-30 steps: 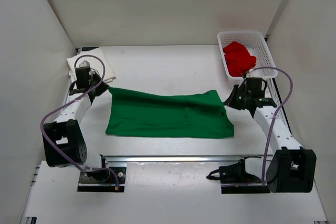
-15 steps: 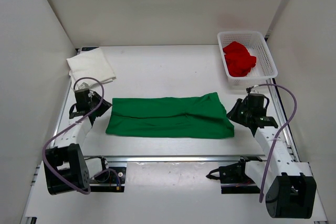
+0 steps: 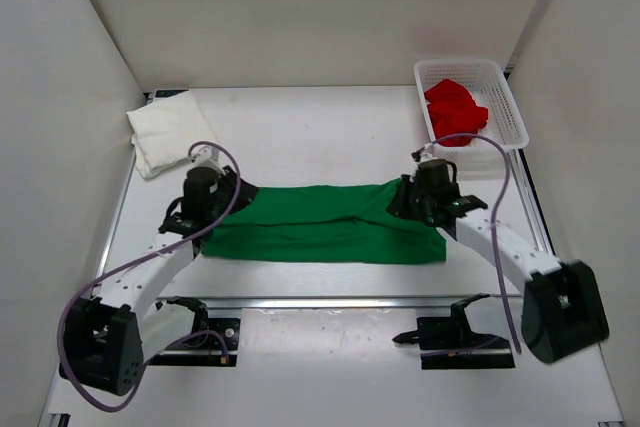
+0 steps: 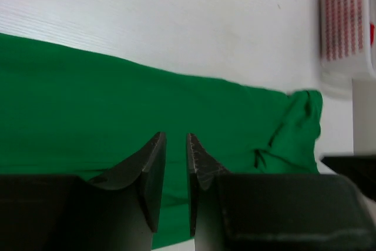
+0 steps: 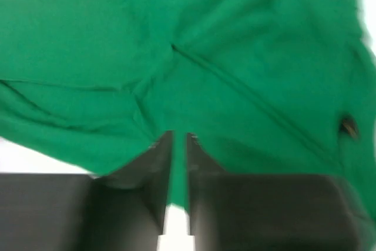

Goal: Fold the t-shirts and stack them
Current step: Fold the other side of the tshirt into a rectangle

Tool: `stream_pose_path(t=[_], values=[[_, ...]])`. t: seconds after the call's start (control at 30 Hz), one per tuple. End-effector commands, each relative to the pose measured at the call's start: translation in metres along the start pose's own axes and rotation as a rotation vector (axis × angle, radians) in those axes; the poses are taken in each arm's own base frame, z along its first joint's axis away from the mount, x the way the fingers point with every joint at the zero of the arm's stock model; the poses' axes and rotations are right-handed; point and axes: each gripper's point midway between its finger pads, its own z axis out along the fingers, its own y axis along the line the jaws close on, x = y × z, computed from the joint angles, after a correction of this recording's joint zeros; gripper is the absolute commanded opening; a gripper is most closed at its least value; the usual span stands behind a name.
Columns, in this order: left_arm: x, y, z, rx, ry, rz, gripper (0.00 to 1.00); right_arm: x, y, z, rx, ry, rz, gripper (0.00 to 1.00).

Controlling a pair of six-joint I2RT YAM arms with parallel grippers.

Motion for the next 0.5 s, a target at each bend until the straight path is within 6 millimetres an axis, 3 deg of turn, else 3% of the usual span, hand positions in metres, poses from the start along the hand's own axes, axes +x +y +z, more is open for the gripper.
stream_pose_path(t=[0.0,0.07,0.2,0.3,0.47], values=[[0.028,-0.031,0.004,0.084,0.007,0.030,0.31,-0.027,0.023,0.031,-0.079,-0.046,-0.050,0.17],[0.048,-0.045,0.007,0.129,0.047,0.057,0.31,-0.041,0.030,0.044,-0.078,-0.074,-0.082,0.30],[0.078,-0.045,0.010,0.159,0.123,0.068,0.31,-0.042,0.020,0.071,-0.027,-0.034,-0.096,0.38],[0.088,-0.045,0.008,0.186,0.135,0.061,0.31,-0.042,0.022,0.078,-0.023,-0.031,-0.115,0.41],[0.104,-0.041,0.006,0.201,0.149,0.042,0.31,-0.027,0.027,0.093,0.011,0.030,-0.161,0.41]])
